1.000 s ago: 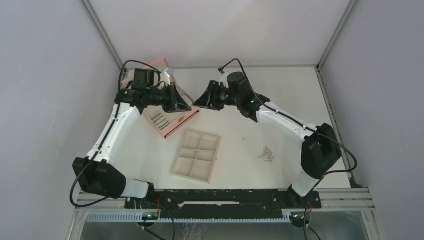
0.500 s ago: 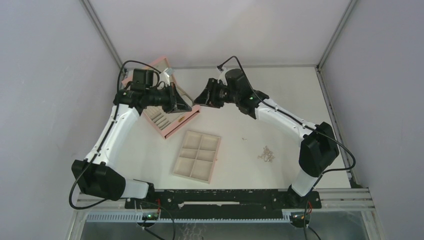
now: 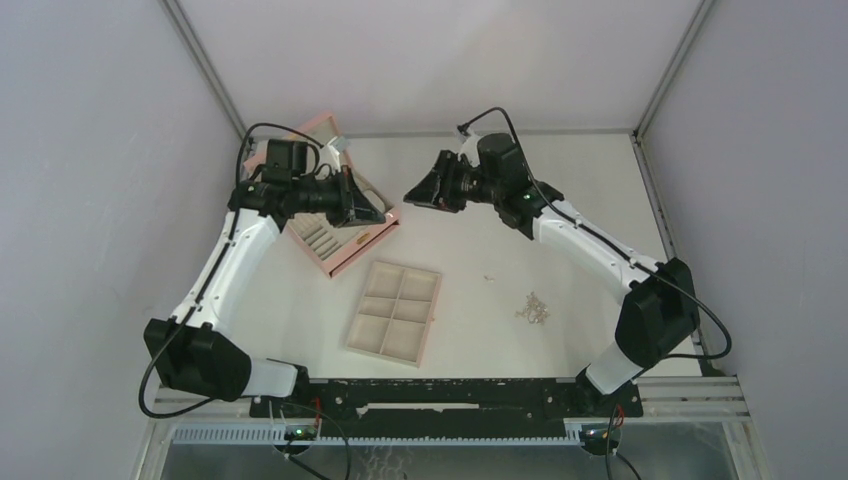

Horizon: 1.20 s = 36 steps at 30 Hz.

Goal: Organize the mixed jewelry
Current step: Place the jewelry in the jewelry box.

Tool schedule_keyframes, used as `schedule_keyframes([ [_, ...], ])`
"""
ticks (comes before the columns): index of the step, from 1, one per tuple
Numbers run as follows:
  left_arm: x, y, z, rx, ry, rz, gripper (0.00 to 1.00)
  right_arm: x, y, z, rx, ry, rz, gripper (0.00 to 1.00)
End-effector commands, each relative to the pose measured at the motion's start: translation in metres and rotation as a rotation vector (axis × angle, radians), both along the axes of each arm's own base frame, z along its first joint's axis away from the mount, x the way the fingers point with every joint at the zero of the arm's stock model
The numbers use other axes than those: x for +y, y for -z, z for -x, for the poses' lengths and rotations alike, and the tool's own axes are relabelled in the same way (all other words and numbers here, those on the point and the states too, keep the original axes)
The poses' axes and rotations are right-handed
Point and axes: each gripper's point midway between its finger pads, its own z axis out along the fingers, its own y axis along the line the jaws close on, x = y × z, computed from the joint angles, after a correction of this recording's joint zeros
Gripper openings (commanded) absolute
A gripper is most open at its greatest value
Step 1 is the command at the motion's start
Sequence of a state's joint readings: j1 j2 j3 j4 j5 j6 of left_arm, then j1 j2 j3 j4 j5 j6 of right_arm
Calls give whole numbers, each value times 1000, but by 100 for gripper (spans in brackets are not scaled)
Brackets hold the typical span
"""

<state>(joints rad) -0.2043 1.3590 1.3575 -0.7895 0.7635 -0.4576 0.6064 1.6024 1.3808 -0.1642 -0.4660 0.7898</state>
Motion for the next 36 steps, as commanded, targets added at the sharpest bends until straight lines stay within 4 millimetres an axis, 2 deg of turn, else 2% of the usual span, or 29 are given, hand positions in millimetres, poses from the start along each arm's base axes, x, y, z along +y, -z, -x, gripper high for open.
schedule_keyframes([
  [1,2,-16,1,-46,-14,37,0,12,-34,36,-3,-102,-128,45],
  [5,4,-17,-2,-63,-33,25,0,26,-44,52,29,-143,-205,41],
  [8,5,-16,-3,-68,-41,19,0,33,-47,56,65,-142,-256,41],
  [14,6,-15,-3,-69,-43,14,0,38,-45,53,90,-128,-284,41],
  [25,6,-16,-2,-73,-42,16,0,48,-32,49,137,-141,-296,33],
  [36,7,-15,-2,-75,-46,14,0,47,-23,48,136,-123,-259,36],
])
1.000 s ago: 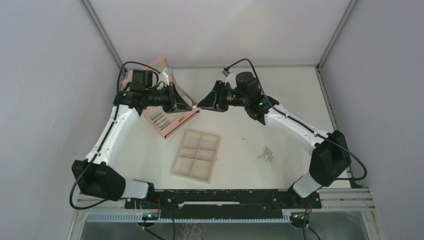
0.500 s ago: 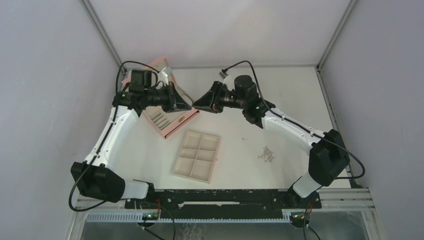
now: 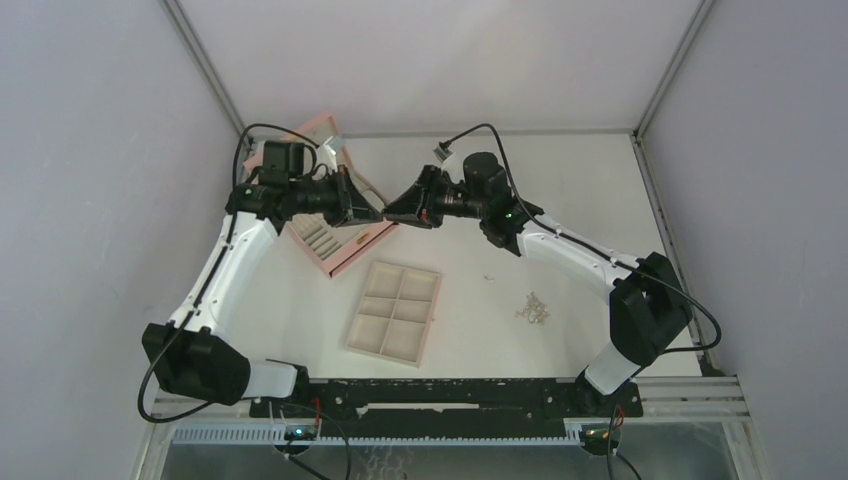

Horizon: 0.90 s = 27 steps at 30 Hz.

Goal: Organize the mixed jewelry
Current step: Place the jewelry in the jewelry box.

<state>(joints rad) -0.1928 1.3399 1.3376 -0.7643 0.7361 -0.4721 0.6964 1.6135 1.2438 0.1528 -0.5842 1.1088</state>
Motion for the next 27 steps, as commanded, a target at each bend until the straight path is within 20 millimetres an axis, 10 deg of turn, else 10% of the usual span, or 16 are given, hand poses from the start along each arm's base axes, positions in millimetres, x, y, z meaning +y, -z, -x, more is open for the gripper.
schedule_keyframes([
  [1,2,-16,2,-60,-7,21,0,1,-11,2,-35,4,-15,37],
  [27,4,-16,3,-62,-12,21,0,10,-10,2,-27,-13,-35,33],
])
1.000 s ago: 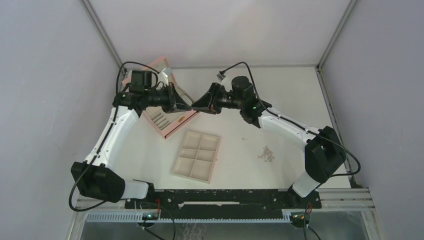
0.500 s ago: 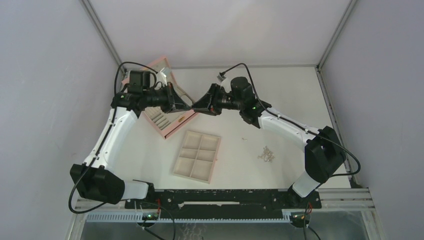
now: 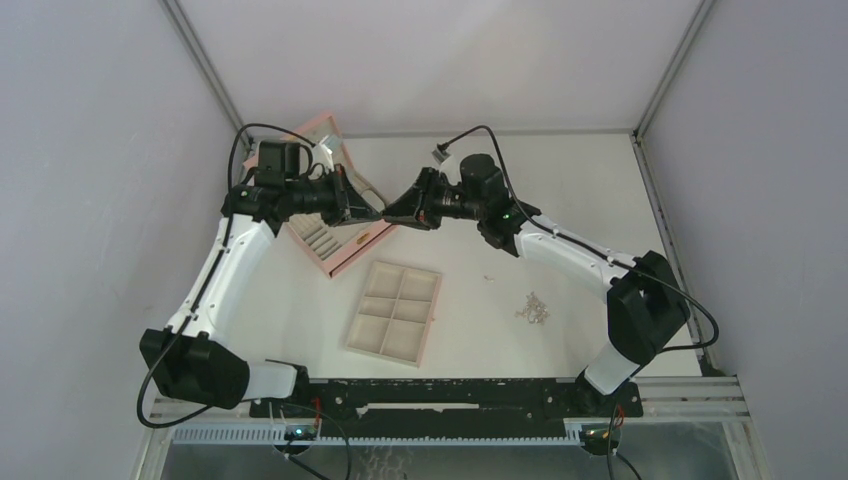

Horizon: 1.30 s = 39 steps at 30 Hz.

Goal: Organize the mixed jewelry
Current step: Place the jewelry in the jewelry box.

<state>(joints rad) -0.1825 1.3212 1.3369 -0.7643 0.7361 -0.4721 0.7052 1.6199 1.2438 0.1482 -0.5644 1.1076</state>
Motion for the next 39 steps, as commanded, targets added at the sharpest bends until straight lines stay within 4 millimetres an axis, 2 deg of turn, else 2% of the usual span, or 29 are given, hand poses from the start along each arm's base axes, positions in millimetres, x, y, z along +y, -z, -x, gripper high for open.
schedule_keyframes([
  [1,1,-11,2,-45,-2,17,0,7,-13,3,-28,-27,-39,33],
  [21,1,-9,4,-48,3,14,0,8,-17,-2,-37,-13,-43,27],
  [35,2,-8,5,-47,3,11,0,5,-30,-5,-64,7,-68,25],
  [39,2,-9,5,-48,3,12,0,5,-24,-5,-45,1,-58,25],
])
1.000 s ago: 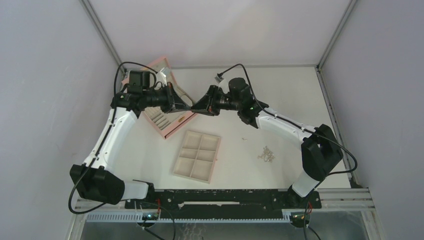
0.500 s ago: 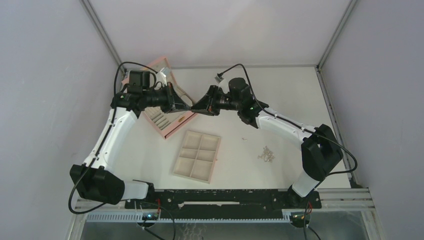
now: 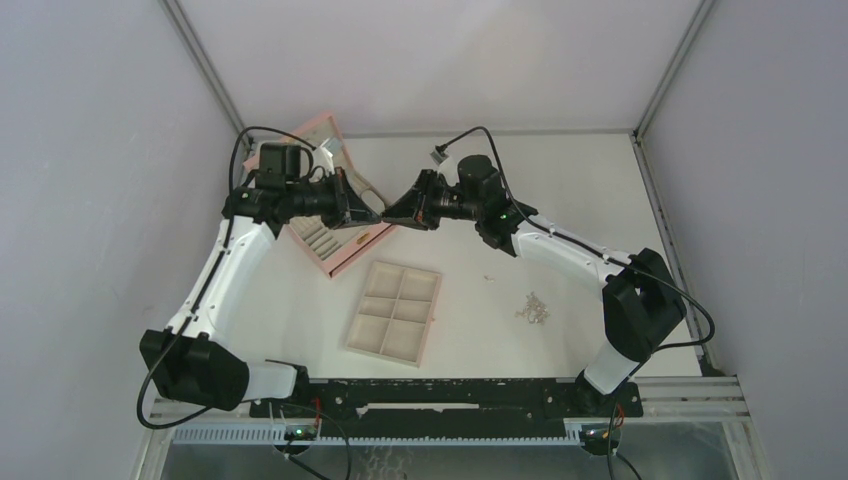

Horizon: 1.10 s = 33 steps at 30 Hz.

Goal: Organize the mixed jewelry
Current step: Place the jewelry in the jewelry box.

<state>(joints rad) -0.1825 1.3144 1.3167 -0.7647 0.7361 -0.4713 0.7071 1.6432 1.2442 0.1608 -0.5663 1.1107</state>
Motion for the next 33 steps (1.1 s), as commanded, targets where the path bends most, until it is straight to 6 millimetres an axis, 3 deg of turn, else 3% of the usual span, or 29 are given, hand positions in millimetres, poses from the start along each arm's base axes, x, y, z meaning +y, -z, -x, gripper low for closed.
schedule_keyframes([
  [1,1,-14,2,-62,2,14,0,2,-31,-3,-54,4,-63,24],
  [14,2,-16,3,-68,1,14,0,2,-25,-4,-43,11,-47,13],
  [18,2,-17,3,-72,-1,14,0,2,-23,-4,-37,12,-41,0],
  [24,5,-20,2,-91,-15,-6,1,0,-19,-6,-31,29,-21,0],
  [33,6,-29,7,-113,-6,12,41,-2,-18,-7,-46,30,-12,0],
])
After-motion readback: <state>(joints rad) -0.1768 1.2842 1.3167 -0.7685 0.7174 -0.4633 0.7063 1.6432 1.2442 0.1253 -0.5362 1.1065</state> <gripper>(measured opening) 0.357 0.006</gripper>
